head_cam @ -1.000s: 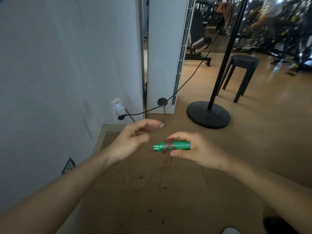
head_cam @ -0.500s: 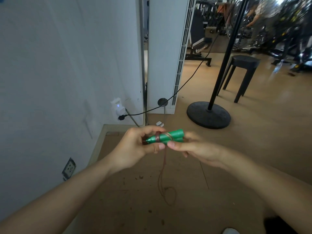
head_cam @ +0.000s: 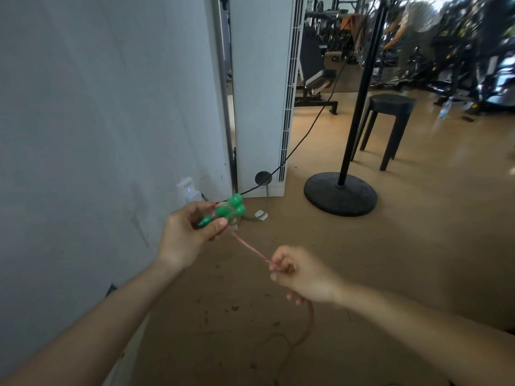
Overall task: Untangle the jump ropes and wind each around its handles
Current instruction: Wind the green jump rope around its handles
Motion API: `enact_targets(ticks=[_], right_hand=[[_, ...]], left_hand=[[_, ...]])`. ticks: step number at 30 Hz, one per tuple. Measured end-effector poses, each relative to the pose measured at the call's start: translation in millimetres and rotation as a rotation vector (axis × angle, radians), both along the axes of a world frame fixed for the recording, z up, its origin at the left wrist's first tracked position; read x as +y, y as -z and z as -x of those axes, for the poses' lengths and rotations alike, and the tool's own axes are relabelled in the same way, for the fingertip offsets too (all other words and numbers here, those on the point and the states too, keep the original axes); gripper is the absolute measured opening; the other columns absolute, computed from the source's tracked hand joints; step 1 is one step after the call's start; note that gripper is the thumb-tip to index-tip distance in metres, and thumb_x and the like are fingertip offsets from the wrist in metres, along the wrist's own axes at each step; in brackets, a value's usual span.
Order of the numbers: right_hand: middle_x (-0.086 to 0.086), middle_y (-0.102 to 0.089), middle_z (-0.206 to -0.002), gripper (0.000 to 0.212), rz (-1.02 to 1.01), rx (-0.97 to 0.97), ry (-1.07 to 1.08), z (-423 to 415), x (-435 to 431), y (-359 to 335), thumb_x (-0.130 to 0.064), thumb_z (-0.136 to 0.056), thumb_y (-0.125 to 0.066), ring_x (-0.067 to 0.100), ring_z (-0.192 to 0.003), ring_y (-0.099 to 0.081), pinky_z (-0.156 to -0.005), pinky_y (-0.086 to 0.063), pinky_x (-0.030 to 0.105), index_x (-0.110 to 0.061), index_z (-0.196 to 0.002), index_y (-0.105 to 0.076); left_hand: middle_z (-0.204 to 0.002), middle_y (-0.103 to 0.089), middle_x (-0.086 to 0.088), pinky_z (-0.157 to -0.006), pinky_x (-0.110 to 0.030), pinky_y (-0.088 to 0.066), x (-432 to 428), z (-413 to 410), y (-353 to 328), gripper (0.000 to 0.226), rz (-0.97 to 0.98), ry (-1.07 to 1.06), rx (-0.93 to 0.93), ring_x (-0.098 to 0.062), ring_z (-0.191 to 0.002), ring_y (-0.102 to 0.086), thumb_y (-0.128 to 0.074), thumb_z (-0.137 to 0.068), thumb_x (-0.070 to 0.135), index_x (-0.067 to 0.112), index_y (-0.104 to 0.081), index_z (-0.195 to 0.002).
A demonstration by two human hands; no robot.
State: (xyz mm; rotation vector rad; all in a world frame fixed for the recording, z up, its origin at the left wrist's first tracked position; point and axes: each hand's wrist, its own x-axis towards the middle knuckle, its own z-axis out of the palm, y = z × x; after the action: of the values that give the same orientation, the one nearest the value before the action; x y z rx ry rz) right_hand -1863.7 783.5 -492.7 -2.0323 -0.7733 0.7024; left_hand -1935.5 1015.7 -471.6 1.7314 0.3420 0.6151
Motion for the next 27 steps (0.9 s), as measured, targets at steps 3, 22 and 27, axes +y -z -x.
enact_targets(ticks=[3,22,27], right_hand=[[-0.008,-0.06,-0.06,0.012,0.047,-0.338,-0.106,-0.4,-2.2,-7.4,-0.018,-0.095,-0.063,0.003,-0.049,-0.059,-0.051,-0.047,0.02,-0.025,-0.086,-0.06],[-0.008,-0.064,-0.077,0.011,-0.233,-0.513,-0.055,-79.0,-1.7,-52.6,-0.009,-0.088,-0.072,-0.01,-0.067,-0.058,-0.064,-0.042,0.005,-0.005,-0.098,-0.07],[0.004,-0.065,-0.084,0.015,-0.225,-0.501,-0.015,-96.4,10.0,-40.9,-0.01,-0.086,-0.074,-0.011,-0.063,-0.054,-0.06,-0.041,0.006,-0.003,-0.098,-0.069]], left_hand=[[-0.092,-0.072,0.006,-0.073,-0.029,-0.058,20.8,-2.2,9.9,0.035,-0.287,-0.078,0.086,-0.018,-0.08,-0.068,-0.085,-0.075,0.009,0.029,-0.07,-0.099],[-0.101,-0.067,0.016,-0.076,-0.032,-0.057,-37.1,19.4,11.2,0.048,-0.727,0.519,0.102,-0.007,-0.094,-0.068,-0.077,-0.077,0.001,0.029,-0.058,-0.11],[-0.113,-0.063,0.01,-0.084,-0.018,-0.051,-41.2,14.3,3.8,0.074,-0.685,0.551,0.049,-0.014,-0.103,-0.065,-0.08,-0.077,-0.003,0.03,-0.055,-0.139]])
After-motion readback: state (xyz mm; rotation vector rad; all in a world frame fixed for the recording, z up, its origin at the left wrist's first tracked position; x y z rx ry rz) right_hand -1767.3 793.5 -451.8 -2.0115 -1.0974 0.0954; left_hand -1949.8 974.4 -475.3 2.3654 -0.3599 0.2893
